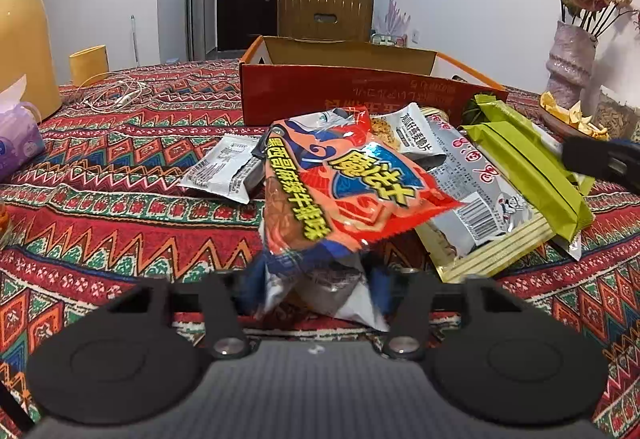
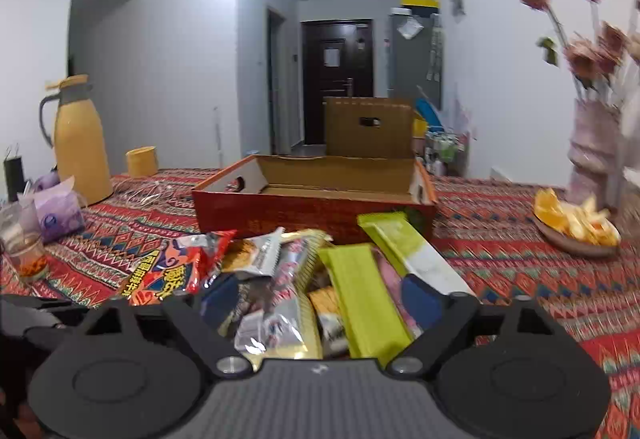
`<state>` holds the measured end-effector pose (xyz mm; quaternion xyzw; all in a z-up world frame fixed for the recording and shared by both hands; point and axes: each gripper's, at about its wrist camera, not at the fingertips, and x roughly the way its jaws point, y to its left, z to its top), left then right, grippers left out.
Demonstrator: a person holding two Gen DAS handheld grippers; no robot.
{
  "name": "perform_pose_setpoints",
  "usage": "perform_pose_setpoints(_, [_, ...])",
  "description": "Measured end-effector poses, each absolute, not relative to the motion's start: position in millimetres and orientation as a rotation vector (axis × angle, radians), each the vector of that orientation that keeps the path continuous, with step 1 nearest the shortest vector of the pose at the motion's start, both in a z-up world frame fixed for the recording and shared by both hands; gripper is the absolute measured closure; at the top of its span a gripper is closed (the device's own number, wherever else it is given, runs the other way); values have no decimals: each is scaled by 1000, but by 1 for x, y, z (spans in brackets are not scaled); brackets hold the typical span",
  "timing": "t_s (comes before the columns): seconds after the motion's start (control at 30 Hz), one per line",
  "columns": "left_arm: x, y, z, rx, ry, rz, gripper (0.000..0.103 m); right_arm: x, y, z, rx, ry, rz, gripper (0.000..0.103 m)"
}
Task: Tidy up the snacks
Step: 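Grasp a silver biscuit packet with the left tool while the right tool grasps another, then lift the held biscuit packets with both tools toward the orange box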
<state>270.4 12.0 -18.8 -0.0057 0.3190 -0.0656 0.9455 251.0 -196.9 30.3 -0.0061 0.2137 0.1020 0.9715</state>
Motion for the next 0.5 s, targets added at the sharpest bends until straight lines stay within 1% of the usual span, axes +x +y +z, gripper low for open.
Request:
perform_pose_setpoints(0.03, [267, 12, -17, -10, 654, -143, 55, 259, -192, 30, -33, 435, 229, 26])
perform_pose_setpoints(0.07, [264, 13, -16, -10, 656, -149, 55, 268, -186, 30, -52, 447, 254, 33])
perform_pose_setpoints(0.1, [260, 15, -14, -8, 656, -150, 56, 277, -181, 30, -62, 454, 276, 37])
perform_pose_setpoints(0.17, [248, 21, -9, -6, 645, -146, 56, 299, -170, 28, -67, 464, 321, 52])
perform_pose_setpoints(0.23, [238, 29, -5, -4, 633, -135, 56, 322, -158, 25, -87, 478, 347, 56])
perform_pose_setpoints(0.3, [229, 41, 1, -7, 619, -109, 56, 345, -147, 21, -100, 499, 361, 59])
perform_pose_setpoints(0.37, [222, 53, 6, -15, 604, -73, 55, 368, -138, 12, -119, 531, 347, 70])
perform_pose_setpoints(0.4, [220, 58, 9, -19, 596, -51, 55, 377, -135, 7, -128, 552, 332, 73])
perform_pose_setpoints(0.5, [215, 69, 16, -25, 575, -3, 55, 384, -121, -3, -192, 534, 321, 82])
